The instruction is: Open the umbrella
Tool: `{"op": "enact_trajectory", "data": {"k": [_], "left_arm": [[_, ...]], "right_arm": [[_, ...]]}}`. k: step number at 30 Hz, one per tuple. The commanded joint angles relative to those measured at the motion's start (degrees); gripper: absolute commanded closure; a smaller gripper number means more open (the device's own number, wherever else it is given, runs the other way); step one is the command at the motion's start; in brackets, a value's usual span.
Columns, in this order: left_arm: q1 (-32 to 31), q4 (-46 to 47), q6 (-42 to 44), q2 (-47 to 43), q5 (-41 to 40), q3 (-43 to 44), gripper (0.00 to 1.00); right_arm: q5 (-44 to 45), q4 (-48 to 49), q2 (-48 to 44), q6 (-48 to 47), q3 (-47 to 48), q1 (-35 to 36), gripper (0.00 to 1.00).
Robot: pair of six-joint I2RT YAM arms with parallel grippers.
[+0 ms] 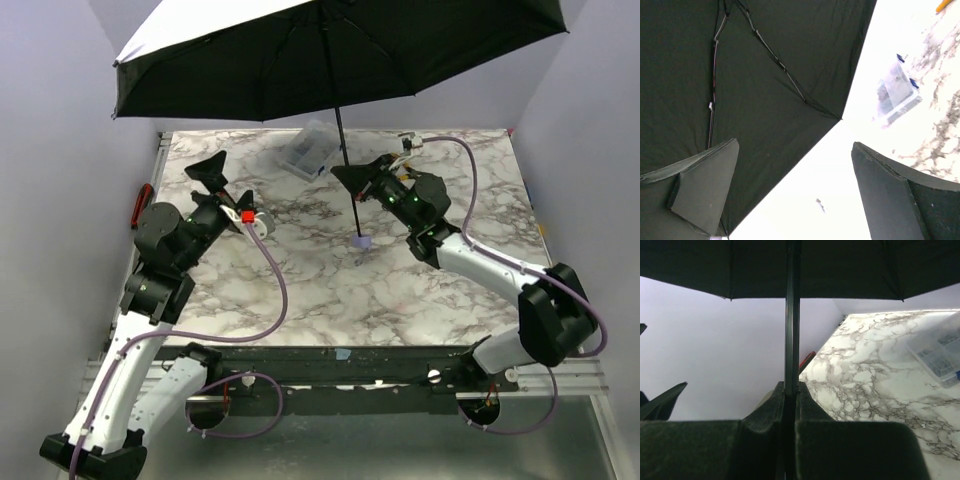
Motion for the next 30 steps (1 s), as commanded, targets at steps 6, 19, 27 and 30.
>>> {"op": "enact_trajectory", "data": {"k": [6,19,27,30], "left_arm": [[-0.09,-16.83,-10.25,-8.56,-5.06,-3.9,0.02],[-0.17,-28.9,-7.94,-17.8,-6.01,-13.28,0.01],[-0.17,-40.43,-9.43,-16.58,-8.16,-12.85,0.02],[-0.13,-43.6,-10.17,-17.09,-9.18,-13.43,0.01]], "right_arm": [[4.8,11.68,7.67,6.01,0.67,-0.16,0.98],[-0.33,9.67,1.06,1.62,-15.1,-0.68,0.48],[-3.0,3.87,-5.47,-10.22,-20.83,-0.91,0.26],[-4.58,-0.76,-8.41,-14.49,-21.89,-0.91,0.16]]}}
